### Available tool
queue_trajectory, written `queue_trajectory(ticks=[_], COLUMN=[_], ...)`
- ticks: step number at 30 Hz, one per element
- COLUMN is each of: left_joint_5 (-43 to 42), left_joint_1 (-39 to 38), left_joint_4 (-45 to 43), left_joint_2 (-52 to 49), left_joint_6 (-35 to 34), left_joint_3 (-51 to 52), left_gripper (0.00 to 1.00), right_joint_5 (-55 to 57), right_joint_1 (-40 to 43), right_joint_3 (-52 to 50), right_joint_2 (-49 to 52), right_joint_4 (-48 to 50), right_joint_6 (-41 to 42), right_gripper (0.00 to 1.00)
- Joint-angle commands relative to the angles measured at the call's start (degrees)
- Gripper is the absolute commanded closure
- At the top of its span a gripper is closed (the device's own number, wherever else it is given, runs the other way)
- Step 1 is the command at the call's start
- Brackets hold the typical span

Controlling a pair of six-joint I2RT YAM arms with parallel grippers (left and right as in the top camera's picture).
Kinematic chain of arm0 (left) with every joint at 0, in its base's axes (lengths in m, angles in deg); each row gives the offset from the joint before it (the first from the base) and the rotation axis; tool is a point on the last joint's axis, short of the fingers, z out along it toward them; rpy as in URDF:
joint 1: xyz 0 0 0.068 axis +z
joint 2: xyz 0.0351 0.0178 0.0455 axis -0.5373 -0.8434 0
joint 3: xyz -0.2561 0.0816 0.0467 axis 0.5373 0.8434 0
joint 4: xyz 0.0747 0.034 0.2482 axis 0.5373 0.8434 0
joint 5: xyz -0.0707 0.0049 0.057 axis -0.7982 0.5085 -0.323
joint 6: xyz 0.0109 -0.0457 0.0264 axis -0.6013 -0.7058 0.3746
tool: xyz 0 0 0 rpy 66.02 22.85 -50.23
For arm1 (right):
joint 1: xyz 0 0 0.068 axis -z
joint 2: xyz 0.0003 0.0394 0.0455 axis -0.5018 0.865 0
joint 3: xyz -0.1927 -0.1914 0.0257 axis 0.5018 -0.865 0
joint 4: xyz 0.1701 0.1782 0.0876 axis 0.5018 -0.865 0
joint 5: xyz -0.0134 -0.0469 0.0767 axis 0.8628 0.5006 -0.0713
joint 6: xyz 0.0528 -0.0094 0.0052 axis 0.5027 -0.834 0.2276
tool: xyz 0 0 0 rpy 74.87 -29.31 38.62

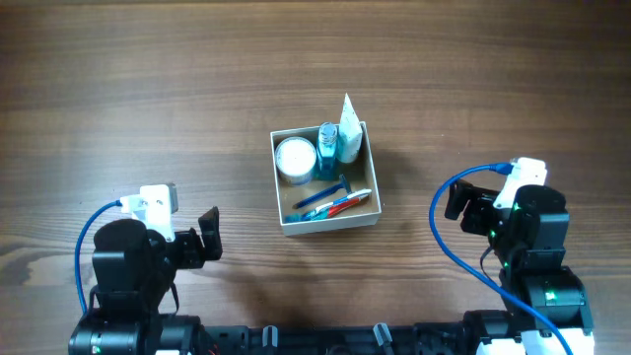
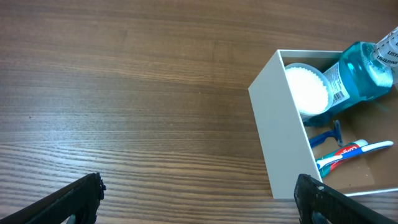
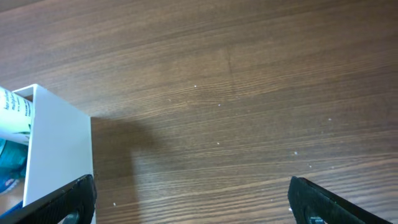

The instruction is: Pack container

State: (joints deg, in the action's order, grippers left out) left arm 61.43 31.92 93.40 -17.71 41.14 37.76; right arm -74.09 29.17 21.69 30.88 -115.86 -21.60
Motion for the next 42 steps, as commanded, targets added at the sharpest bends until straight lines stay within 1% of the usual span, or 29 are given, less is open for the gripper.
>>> queue_trajectory(ticks=[1, 6, 8, 11, 12, 14, 15, 17, 19, 20, 26, 42], left_joint_5=[0.35, 0.35, 0.35, 0.35, 0.35, 0.35, 0.35, 0.35, 0.35, 0.35, 0.35, 0.44], left_joint_1=[-0.04, -0.04, -0.04, -0.04, -0.04, -0.04, -0.04, -0.04, -0.04, -0.04, -0.04, -0.07], left_joint_4=[0.07, 0.07, 0.07, 0.07, 0.07, 0.07, 0.07, 0.07, 0.07, 0.07, 0.07, 0.35], left_joint_2=[0.37, 0.37, 0.37, 0.37, 0.37, 0.37, 0.37, 0.37, 0.37, 0.37, 0.37, 1.57], left_joint_6=[-0.96, -0.96, -0.96, -0.96, -0.96, -0.96, -0.96, -0.96, -0.96, -0.98, -0.96, -0.96], left_joint_3=[0.42, 0.42, 0.42, 0.42, 0.42, 0.42, 0.42, 0.42, 0.42, 0.42, 0.42, 0.42], left_gripper=[0.00, 0.00, 0.00, 0.00, 0.00, 0.00, 0.00, 0.00, 0.00, 0.00, 0.00, 0.00], right_joint_5=[1.70, -2.27, -3.34, -4.76, -4.74, -4.70, -4.46, -4.94, -7.13, -7.04, -7.06, -7.06], right_joint_1=[-0.17, -0.15, -0.15, -0.17, -0.17, -0.15, -0.15, -0.15, -0.15, -0.15, -0.15, -0.15], right_joint_3=[-1.81, -13.97, -17.64, -22.99, -25.40, -32.48, -33.62, -33.55, -33.55, -33.55, -33.53, -33.53], right_joint_2=[-8.24, -31.67, -36.54, -36.24, -36.28, -36.28, -36.30, -36.30, -36.28, -36.26, -34.73, -34.73], right_joint_4=[-0.09, 3.32, 6.78, 19.30, 25.40, 41.46, 43.87, 42.42, 39.08, 36.35, 36.68, 36.68], right_joint_6=[-2.25, -5.14, -5.31, -5.53, -5.55, -6.62, -7.56, -10.25, -7.82, -7.87, -7.89, -7.89], right_gripper=[0.00, 0.00, 0.00, 0.00, 0.00, 0.00, 0.00, 0.00, 0.00, 0.00, 0.00, 0.00])
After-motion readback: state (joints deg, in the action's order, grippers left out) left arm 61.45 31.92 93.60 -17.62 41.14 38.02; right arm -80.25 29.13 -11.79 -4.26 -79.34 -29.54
